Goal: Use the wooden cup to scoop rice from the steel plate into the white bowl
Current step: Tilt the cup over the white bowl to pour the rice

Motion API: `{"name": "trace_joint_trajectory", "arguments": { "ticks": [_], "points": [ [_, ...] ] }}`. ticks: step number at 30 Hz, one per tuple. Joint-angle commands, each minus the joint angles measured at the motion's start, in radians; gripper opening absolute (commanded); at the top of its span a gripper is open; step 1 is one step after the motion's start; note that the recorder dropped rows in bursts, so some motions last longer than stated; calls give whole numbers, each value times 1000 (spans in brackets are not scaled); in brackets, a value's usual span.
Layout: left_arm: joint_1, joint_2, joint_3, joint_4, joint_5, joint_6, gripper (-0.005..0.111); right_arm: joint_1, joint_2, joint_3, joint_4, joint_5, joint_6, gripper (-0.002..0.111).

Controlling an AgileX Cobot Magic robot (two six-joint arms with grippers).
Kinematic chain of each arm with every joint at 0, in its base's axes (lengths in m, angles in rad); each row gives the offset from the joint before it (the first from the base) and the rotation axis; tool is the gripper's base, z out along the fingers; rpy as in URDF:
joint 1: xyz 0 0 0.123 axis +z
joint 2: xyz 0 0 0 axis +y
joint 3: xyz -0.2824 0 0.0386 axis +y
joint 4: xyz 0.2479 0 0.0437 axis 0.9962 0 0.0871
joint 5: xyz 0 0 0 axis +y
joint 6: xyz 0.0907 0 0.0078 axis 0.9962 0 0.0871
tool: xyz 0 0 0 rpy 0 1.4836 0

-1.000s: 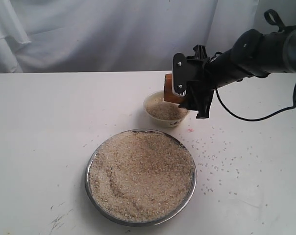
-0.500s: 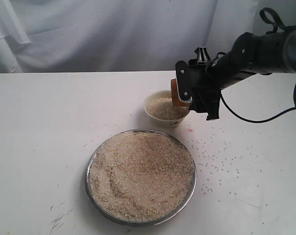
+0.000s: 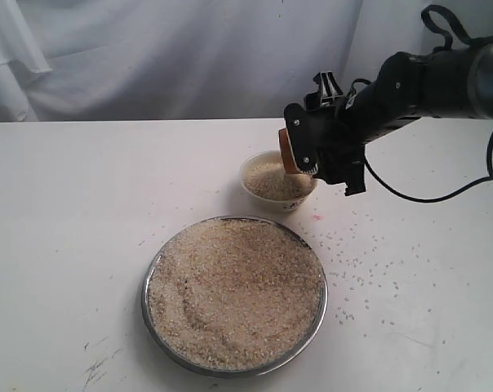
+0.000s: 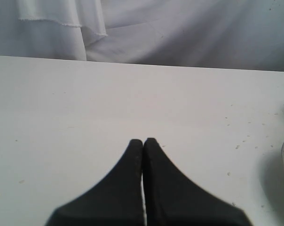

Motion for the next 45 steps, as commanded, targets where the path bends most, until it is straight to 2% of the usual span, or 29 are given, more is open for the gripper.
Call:
{"name": "trace_joint_trajectory", "arguments": {
  "ticks": [1,5,9,14,31,39,45],
  "points": [
    [-3,-4,5,1,-13,1,0,14,-16,-15,-31,-18,11,0],
    [-3,-4,5,1,-13,1,0,23,-16,-49,-68,-9,18,0],
    [-3,-4,5,1,-13,1,0,28,-16,-65,-222,33,69,0],
    [-3,-4,5,1,-13,1,0,28,-12,-65,-294,76,103,0],
    [-3,-4,5,1,-13,1,0,77,-12,-65,-384,49,103,0],
    [-3,-4,5,1,-13,1,0,77,-12,-65,-555,38,187,0],
    [-3,-4,5,1,-13,1,0,85,-12,-65,-561,10,193,0]
  ]
}}
